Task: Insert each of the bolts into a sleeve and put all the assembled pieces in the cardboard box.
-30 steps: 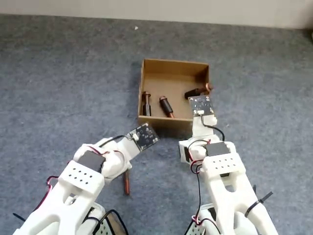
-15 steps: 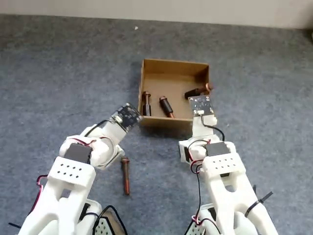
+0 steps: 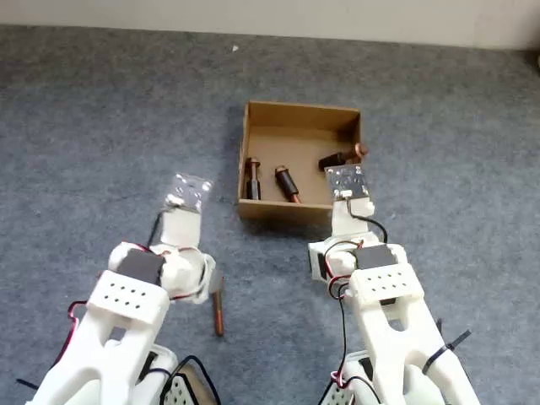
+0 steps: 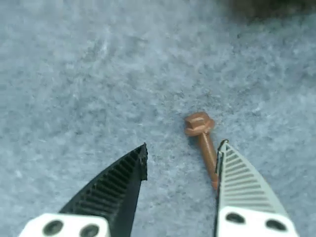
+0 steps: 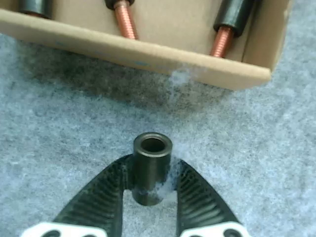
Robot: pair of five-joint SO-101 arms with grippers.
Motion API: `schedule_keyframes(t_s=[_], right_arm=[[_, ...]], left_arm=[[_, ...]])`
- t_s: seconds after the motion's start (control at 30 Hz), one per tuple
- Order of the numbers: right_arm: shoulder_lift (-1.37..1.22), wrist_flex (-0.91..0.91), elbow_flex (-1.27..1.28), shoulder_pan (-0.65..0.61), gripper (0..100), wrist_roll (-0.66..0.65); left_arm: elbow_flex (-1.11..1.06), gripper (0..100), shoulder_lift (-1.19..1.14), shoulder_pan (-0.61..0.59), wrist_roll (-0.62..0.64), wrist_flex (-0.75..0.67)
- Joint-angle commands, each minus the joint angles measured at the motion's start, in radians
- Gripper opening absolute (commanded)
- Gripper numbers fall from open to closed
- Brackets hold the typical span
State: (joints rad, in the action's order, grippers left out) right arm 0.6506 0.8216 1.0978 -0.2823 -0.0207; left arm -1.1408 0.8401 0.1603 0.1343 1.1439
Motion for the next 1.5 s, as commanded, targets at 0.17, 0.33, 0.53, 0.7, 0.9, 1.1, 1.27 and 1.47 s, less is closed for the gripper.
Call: schedule_keyframes(t_s=[0.17,0.33,0.53,0.7,0.9,1.1,1.27,1.47], right_arm=[[0.025,-0.019,-0.010,0.013,0.5,0.008],[0.025,-0.019,-0.010,0.013,0.5,0.008],[0.025,-0.019,-0.010,0.013,0.5,0.008],[0.025,-0.019,-0.010,0.013,0.5,0.009],[0.025,-0.019,-0.008,0.013,0.5,0.011],[0.025,-0.019,0.004,0.013,0.5,0.011],[0.025,-0.019,0.004,0.013,0.5,0.009],[0.030,-0.019,0.005,0.013,0.5,0.009]], left_arm=[[-0.124,24,-0.002,0.096,0.043,-0.104],[-0.197,21,-0.002,0.096,0.043,-0.192],[-0.217,14,-0.002,0.097,0.040,-0.241],[-0.219,13,-0.004,0.097,0.041,-0.239],[-0.228,11,-0.004,0.097,0.038,-0.238],[-0.226,4,-0.002,0.104,0.037,-0.238],[-0.226,3,-0.001,0.131,0.035,-0.239],[-0.200,0,0.007,0.130,0.034,-0.236]])
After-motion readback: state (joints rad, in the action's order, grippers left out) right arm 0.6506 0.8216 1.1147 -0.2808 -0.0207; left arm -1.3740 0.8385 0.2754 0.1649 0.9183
